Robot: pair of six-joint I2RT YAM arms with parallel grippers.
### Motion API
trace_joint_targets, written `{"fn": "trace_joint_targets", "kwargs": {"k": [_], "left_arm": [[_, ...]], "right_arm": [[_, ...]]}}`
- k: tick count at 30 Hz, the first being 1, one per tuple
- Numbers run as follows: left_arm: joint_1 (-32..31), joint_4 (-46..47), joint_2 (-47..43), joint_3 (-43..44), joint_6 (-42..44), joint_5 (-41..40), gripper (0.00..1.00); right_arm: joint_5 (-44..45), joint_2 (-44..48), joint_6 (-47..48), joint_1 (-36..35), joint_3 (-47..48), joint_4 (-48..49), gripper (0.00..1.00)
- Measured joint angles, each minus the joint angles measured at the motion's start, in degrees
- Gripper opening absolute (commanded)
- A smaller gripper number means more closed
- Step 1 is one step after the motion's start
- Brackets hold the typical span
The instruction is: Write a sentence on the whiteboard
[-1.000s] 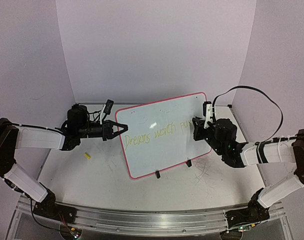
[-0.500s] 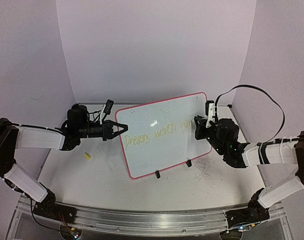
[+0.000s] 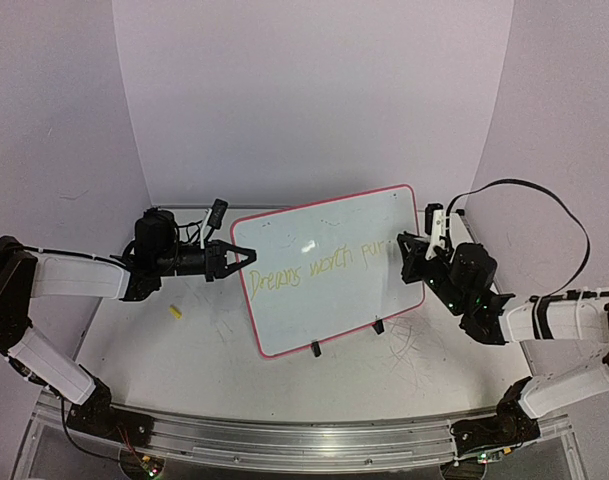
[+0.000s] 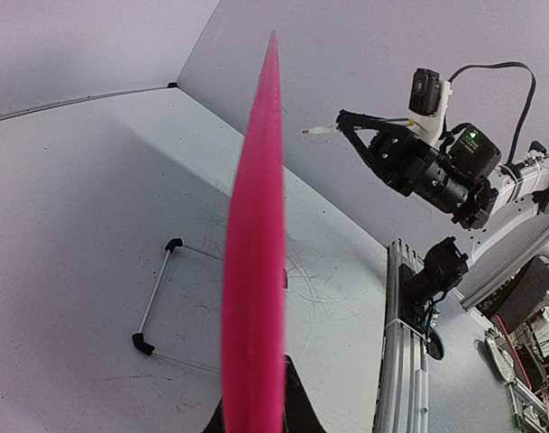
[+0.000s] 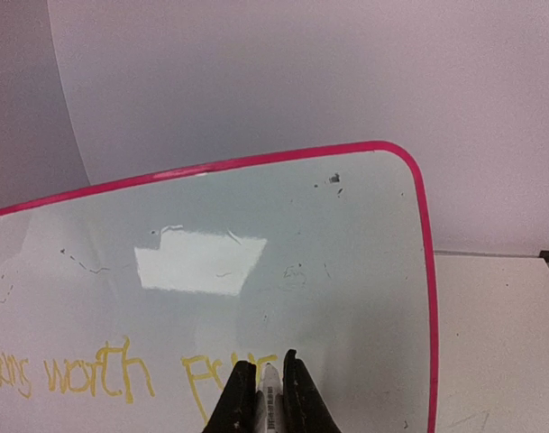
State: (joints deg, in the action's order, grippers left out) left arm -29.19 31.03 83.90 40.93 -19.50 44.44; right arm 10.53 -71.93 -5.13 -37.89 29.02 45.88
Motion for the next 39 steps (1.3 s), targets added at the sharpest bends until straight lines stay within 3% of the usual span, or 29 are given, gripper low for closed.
{"fn": "trace_joint_targets", "kwargs": {"k": [39], "left_arm": [[0.0,0.0,0.0,0.0,0.0,0.0,0.0]], "right_arm": [[-0.7,-4.0,-0.5,1.9,1.5,0.1,0.0]]}}
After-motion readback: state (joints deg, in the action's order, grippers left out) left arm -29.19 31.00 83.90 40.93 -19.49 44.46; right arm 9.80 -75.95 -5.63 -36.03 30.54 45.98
